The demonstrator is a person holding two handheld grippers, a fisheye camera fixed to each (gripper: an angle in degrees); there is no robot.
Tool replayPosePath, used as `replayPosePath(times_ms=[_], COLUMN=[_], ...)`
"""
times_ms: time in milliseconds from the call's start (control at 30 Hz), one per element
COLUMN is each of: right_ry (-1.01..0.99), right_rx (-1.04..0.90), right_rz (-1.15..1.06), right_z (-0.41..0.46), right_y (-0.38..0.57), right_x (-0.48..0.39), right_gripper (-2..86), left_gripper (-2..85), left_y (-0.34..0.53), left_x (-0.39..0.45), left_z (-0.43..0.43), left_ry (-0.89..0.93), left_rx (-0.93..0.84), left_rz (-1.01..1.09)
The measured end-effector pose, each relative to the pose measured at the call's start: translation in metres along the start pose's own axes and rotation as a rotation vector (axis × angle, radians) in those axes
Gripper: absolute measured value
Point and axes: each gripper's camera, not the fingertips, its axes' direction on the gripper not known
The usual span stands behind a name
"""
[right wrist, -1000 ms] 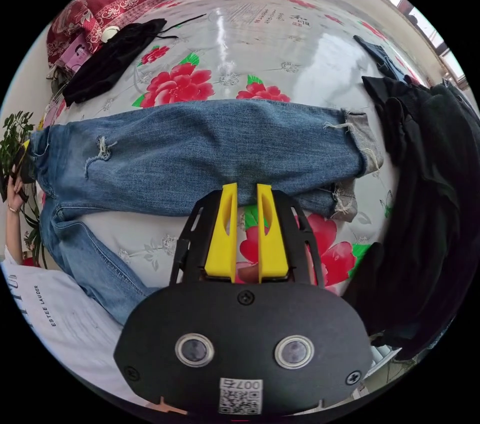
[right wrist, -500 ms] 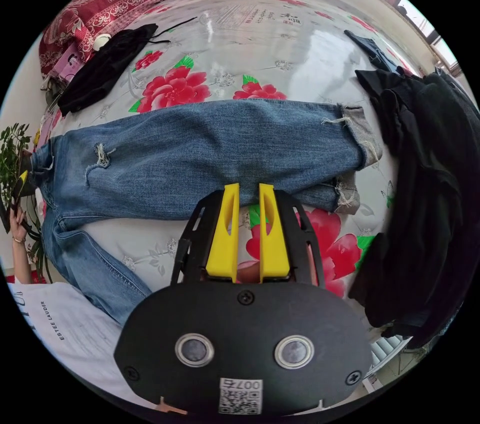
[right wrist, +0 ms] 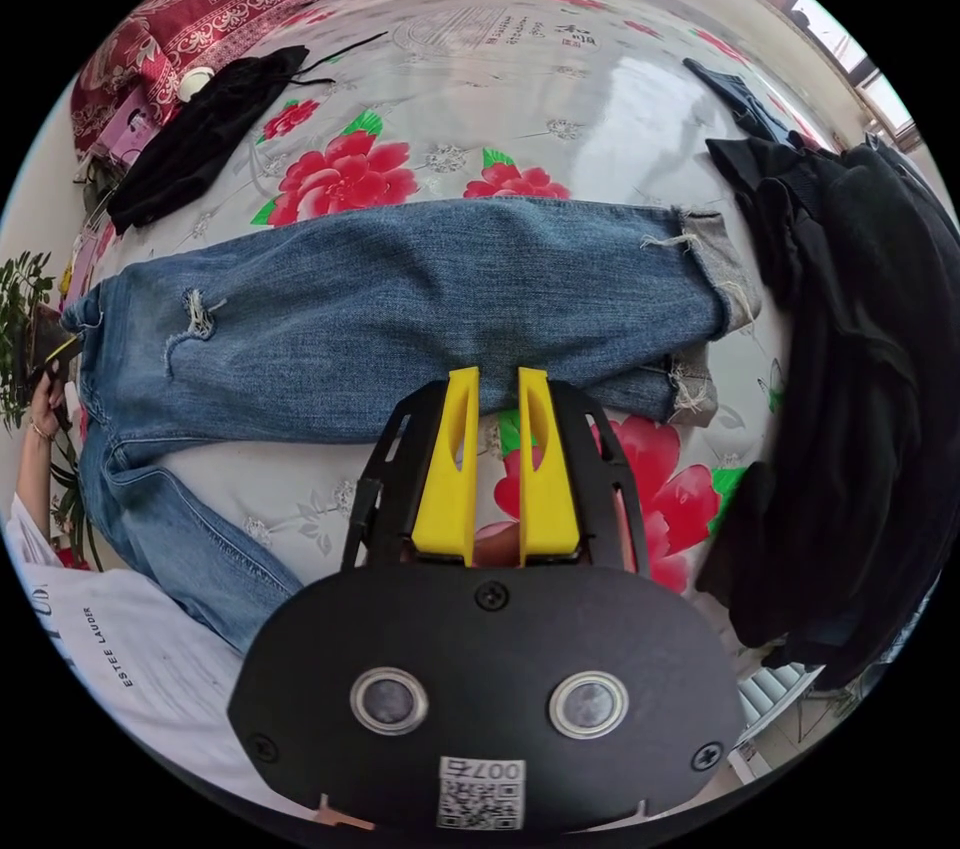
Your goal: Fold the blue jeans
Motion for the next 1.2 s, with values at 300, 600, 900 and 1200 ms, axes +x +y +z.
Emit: replayPosePath(times_ms=[300, 600, 900, 1200], right_ry=[-0.014, 0.015, -0.244, -0.509], right_rx=[0.01, -0.027, 0.124, 0.085], right_rz=[-0.017, -0.028, -0.276, -0.891], right_z=[0.027, 0.047, 0.026, 0.033], right_y=[0.007, 0.019, 0.079, 0.147], right_x=[-0.002, -0.009, -0.092, -0.315], right_gripper=[8.1, 7.8, 7.4, 7.7], left_gripper=[2.4, 6.8, 4.1, 7.0], left_y=[-0.036, 0.015, 0.062, 0.21], left_x=[-0.034, -0.039, 0.022, 0.006], left_z=[-0.041, -0.06, -0.035, -0.167], left_ry=[-0.338, -0.18, -0.117, -0.285], left_rx=[-0.134, 0.005, -0.062, 0.157], left_rz=[-0.064, -0.307, -0.289, -0.718])
